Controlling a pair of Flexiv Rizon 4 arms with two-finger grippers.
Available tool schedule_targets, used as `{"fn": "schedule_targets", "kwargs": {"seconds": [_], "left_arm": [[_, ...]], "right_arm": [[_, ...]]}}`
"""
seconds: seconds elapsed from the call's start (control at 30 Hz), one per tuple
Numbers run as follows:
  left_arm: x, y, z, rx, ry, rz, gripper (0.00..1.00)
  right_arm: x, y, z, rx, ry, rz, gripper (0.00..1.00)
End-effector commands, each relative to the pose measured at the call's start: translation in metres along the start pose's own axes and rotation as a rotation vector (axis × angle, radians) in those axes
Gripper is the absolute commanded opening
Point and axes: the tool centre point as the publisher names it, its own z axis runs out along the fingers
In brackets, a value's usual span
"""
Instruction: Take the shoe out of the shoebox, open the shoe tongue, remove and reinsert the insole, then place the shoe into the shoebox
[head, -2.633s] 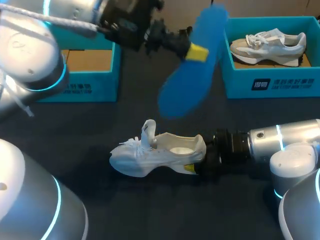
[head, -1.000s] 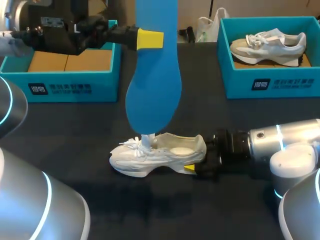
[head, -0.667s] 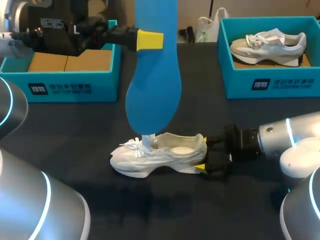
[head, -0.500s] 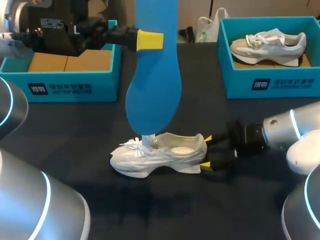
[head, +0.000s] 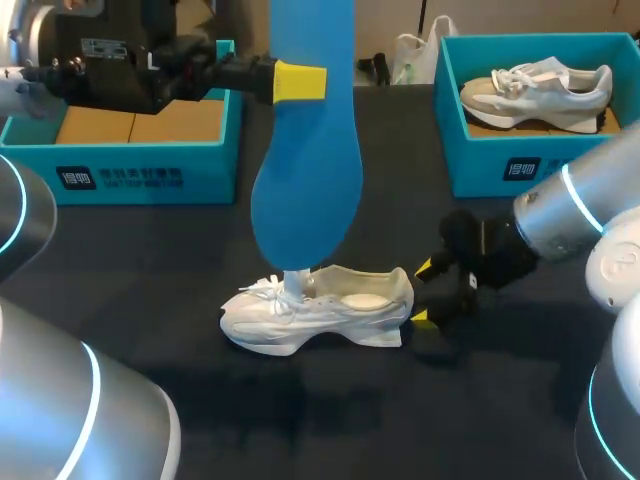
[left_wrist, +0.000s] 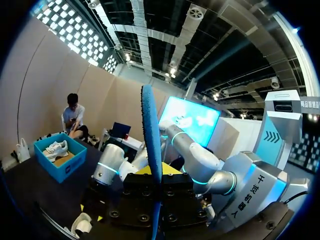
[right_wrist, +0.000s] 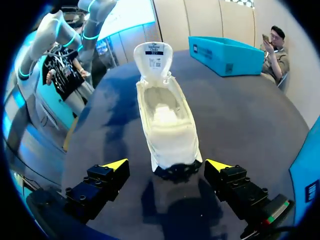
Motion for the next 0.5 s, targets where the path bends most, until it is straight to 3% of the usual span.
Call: {"fn": "schedule_targets", "kwargs": {"seconds": [0.03,0.3,0.5], "left_arm": [[0.000,0.000,0.000,-0.002,0.000,0.000,0.00],[0.000,0.000,0.000,-0.002,0.000,0.000,0.00],[0.000,0.000,0.000,-0.002,0.000,0.000,0.00]], "right_arm": [[-0.001,0.013,-0.003,0.608,-0.041,0.003,1.00],[-0.001,0.028,-0.005,0.800,-0.055,0.054,1.00],[-0.007,0.035,-0.002,0.849,-0.157,-0.022,1.00]]}}
